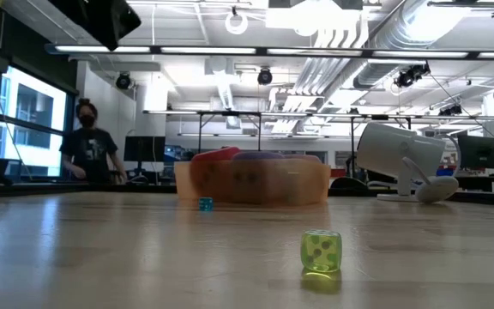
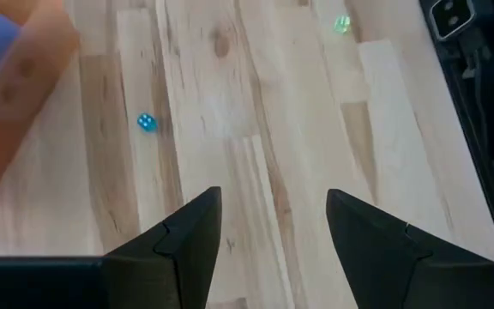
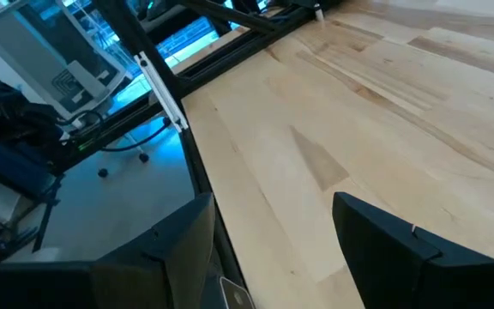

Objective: Pick & Place Dice
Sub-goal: Put the small blue die into the orange bin

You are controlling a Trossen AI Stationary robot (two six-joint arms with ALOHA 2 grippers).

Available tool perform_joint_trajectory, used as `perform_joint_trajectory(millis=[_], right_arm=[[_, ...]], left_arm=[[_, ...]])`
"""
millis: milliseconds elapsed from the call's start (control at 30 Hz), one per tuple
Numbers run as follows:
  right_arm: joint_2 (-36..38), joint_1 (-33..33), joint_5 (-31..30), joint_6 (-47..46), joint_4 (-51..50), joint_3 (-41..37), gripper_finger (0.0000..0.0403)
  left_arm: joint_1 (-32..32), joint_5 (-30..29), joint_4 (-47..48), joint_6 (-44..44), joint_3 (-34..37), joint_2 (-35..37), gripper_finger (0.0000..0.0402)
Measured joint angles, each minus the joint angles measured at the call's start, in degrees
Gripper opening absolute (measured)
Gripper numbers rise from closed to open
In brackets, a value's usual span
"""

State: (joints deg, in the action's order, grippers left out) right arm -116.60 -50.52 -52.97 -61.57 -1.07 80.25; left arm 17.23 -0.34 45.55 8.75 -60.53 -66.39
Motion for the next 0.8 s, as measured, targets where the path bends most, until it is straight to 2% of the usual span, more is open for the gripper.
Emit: perform_joint_trajectory(millis=[167, 433, 633, 800], right_arm=[[0.0, -0.1, 0.0, 0.9, 0.0, 0.0, 0.0227], [0.0, -0.1, 0.0, 1.8, -0.4, 0.0, 0.0227], [0.0, -0.1, 0.0, 1.6, -0.4, 0.0, 0.0227], [0.0, -0.5, 0.0, 1.5, -0.4, 0.0, 0.0227]], left_arm=[[1.4, 0.0, -0.1, 2.6, 0.0, -2.0, 0.0203], [1.8, -1.1, -1.0, -2.8, 0.4, -7.0, 0.0203], [1.7, -1.8, -3.5, -7.0, 5.9, -10.0, 0.0203], [1.2, -1.8, -10.2, -3.3, 14.6, -8.4, 0.0203]])
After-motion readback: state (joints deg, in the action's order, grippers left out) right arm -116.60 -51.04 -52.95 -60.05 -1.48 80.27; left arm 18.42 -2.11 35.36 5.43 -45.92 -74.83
